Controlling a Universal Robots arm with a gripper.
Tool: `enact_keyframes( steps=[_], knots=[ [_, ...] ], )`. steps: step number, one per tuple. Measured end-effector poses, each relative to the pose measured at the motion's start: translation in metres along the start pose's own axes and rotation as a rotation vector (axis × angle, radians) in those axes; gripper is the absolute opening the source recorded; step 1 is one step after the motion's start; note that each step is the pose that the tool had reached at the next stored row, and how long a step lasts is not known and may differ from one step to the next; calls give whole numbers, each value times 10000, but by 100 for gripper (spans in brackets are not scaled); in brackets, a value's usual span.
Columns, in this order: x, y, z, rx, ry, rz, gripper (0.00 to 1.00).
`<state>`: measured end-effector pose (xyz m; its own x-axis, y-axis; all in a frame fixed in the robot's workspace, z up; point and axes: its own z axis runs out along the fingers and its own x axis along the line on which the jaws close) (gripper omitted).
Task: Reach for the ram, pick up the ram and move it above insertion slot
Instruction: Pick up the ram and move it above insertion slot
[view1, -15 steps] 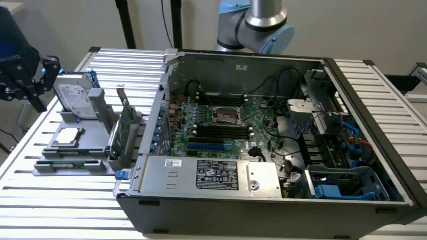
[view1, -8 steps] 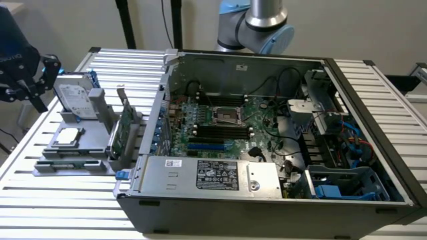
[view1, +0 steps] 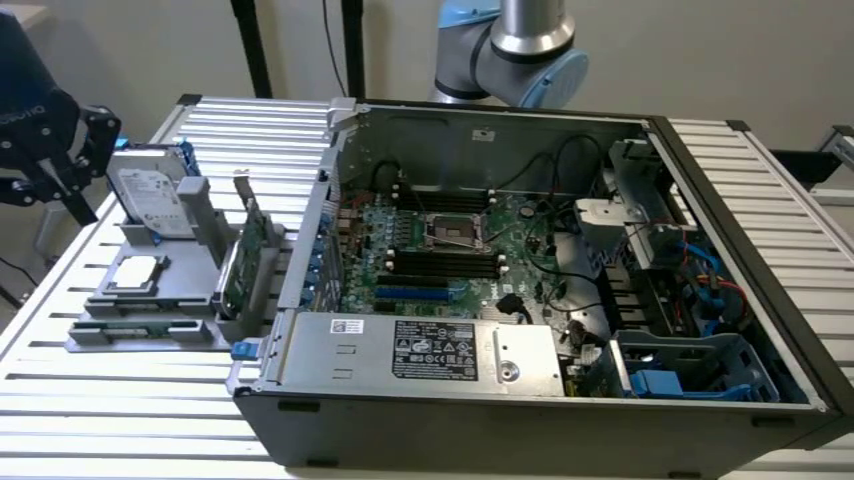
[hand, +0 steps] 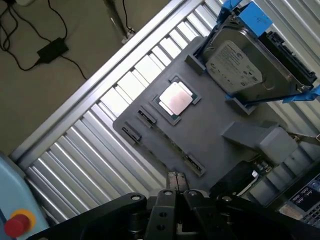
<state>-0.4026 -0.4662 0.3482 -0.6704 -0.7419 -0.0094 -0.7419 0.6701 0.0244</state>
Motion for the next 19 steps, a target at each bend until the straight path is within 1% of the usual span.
enact_keyframes(
  steps=[11, 19],
  knots=[
    [0, 0, 1, 46, -10, -2011, 11],
    [0, 0, 19, 50, 5, -3467, 11]
  ],
)
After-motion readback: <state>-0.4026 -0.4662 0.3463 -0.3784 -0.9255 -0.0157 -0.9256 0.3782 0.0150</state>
